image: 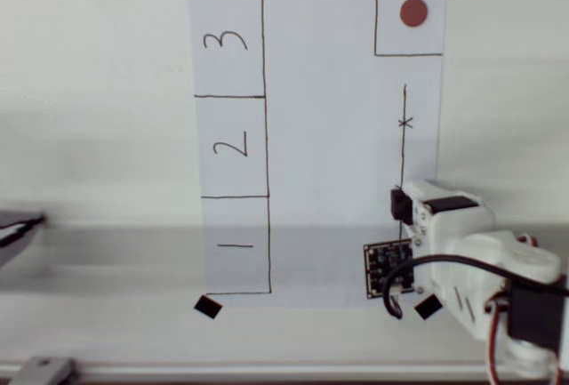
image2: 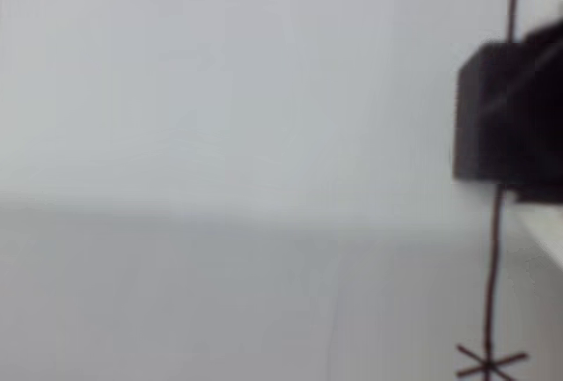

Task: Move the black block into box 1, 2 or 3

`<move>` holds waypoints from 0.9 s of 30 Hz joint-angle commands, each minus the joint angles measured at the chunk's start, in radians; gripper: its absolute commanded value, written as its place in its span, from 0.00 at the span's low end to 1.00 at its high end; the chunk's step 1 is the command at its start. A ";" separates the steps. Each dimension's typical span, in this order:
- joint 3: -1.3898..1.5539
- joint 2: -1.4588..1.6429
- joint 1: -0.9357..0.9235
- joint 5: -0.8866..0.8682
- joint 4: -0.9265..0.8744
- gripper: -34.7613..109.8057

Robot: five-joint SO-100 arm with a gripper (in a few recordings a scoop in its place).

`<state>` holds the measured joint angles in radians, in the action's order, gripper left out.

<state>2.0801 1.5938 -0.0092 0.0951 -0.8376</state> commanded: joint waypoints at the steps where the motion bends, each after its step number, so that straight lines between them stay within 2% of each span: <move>1: 0.006 0.026 0.015 -0.002 0.005 0.24; 9: -0.074 0.041 0.015 -0.046 -0.012 0.24; 18: -0.325 -0.025 0.002 -0.114 -0.103 0.24; 27: -0.548 -0.170 -0.029 -0.163 -0.106 0.24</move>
<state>1.6567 1.4143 -0.0077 -0.0445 -0.9373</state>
